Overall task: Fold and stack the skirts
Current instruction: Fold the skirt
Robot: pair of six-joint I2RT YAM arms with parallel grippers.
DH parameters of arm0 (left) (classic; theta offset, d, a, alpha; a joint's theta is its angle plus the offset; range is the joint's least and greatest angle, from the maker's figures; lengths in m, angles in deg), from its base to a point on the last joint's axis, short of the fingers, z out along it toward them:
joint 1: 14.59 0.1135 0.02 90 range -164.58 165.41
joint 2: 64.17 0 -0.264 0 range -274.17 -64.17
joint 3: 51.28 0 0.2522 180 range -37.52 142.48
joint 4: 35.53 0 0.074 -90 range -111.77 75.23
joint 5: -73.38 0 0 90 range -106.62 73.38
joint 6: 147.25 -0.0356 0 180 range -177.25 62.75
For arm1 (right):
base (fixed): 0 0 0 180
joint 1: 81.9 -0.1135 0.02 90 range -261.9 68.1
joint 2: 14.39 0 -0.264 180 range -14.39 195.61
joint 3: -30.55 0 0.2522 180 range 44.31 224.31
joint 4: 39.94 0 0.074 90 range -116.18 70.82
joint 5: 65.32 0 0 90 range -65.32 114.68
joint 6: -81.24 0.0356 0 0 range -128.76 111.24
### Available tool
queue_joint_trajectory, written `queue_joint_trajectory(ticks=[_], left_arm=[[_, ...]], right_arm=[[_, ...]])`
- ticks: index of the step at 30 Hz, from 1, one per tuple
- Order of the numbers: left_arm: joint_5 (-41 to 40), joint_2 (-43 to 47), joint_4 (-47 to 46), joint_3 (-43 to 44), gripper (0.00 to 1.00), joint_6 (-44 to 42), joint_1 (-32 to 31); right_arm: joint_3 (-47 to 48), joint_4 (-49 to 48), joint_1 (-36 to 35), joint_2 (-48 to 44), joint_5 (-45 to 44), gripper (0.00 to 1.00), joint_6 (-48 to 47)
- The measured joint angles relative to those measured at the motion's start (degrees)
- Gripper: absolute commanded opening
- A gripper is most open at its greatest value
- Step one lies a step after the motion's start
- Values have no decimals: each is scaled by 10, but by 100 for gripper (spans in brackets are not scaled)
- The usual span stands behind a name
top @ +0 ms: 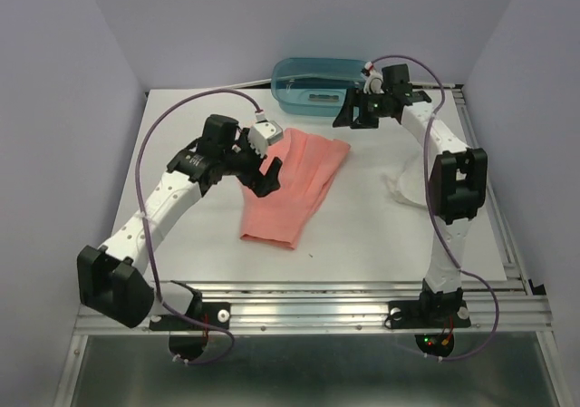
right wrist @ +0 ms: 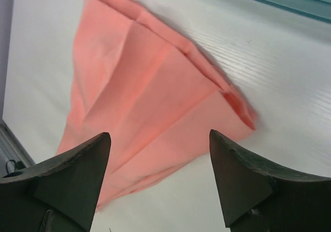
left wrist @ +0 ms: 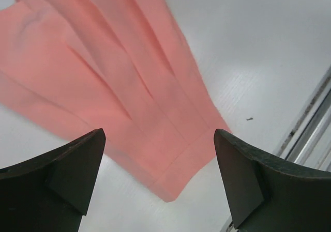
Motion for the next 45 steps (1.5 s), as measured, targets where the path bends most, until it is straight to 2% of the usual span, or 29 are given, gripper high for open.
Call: queue_joint_trajectory(ticks=[1, 4, 9, 11, 15, 18, 19, 22, 24, 25, 27, 28, 29, 31, 33, 36, 38, 41, 45], left_arm=[[-5, -12, -3, -1, 76, -1, 12], [-12, -76, -19, -8, 55, -12, 43], [-27, -167, -44, -42, 45, -25, 53], [-30, -192, -54, -57, 34, -28, 53], [-28, -238, -76, -62, 20, -26, 53], [-21, -280, -94, -62, 20, -18, 44], [-18, -282, -99, -60, 20, -15, 39], [-19, -281, -116, -60, 35, -6, 12], [-15, -279, -123, -60, 48, 4, -9], [-12, -278, -125, -60, 59, 10, -15], [-12, -264, -125, -61, 70, 21, -28], [-16, -254, -125, -62, 91, 24, -29], [-23, -234, -128, -65, 99, 24, -28], [-45, -176, -139, -76, 99, 19, -26], [-67, -79, -159, -101, 99, 2, -23], [-94, 38, -181, -132, 99, -49, -24], [-118, 93, -196, -160, 99, -103, -43], [-158, 139, -207, -221, 99, -176, -89], [-203, 144, -201, -299, 98, -235, -135]], right_arm=[[0, 4, -5, -13, 18, 77, -5], [-17, 5, -35, -36, 45, 75, -16], [-93, 1, -111, -43, 85, 68, -31], [-122, 4, -135, -27, 94, 67, -36], [-126, -2, -138, 32, 88, 64, -47], [-101, 0, -123, 78, 103, 63, -46], [-89, 3, -122, 83, 99, 63, -48], [-61, 0, -119, 90, 70, 65, -57], [-57, -3, -117, 85, 47, 71, -61], [-60, -3, -116, 76, 36, 73, -60], [-79, -4, -109, 48, 23, 77, -55], [-97, -6, -104, 28, 19, 78, -52], [-118, -3, -95, -1, 16, 78, -44], [-175, -12, -79, -65, 15, 81, -29], [-225, -11, -62, -132, 22, 82, -10], [-321, -29, -48, -216, 61, 87, 31], [-389, -51, -52, -226, 100, 91, 68], [-513, -95, -60, -207, 132, 92, 130], [-618, -135, -61, -210, 196, 91, 215]])
